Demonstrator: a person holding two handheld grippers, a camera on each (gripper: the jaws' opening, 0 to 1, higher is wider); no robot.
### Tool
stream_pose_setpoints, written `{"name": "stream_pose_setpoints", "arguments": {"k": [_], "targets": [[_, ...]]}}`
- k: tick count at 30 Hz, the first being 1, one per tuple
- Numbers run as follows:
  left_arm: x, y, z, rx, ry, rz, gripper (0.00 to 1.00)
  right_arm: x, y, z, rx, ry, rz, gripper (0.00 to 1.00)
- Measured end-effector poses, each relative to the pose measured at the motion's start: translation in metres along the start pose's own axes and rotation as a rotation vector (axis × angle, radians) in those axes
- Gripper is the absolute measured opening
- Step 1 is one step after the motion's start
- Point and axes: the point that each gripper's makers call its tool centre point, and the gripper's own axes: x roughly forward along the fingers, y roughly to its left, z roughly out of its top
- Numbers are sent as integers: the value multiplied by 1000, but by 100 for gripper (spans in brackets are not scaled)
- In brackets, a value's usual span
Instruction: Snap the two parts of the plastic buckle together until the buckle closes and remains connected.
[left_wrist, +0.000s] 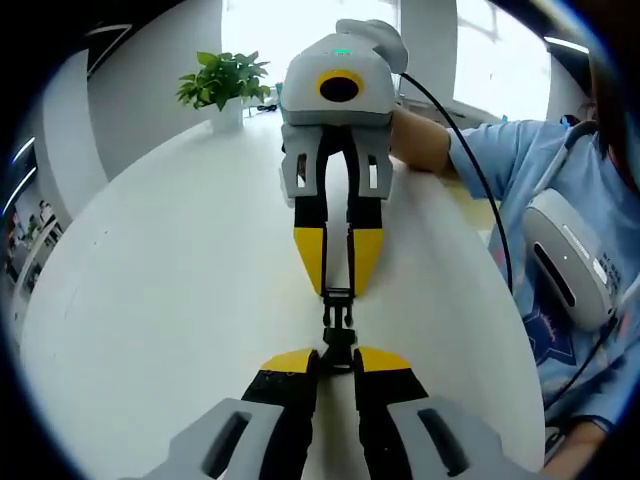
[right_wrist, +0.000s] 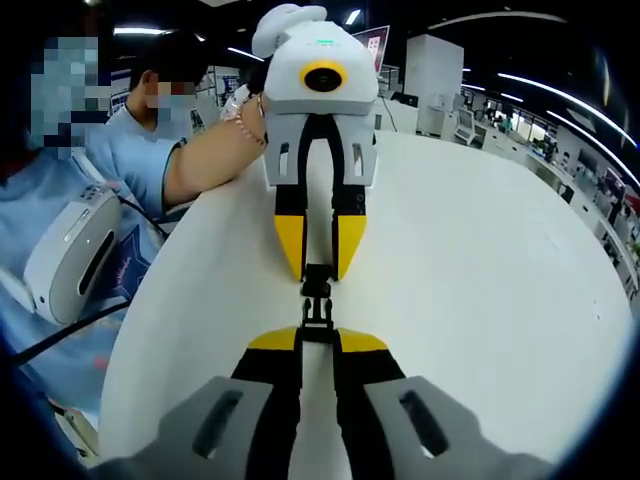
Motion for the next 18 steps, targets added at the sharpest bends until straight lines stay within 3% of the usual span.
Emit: {"name": "stream_pose_setpoints", "arguments": {"k": [18], "targets": [[4,0,4,-2,0,8,13,3,1,4,-20,2,-16,11]]}}
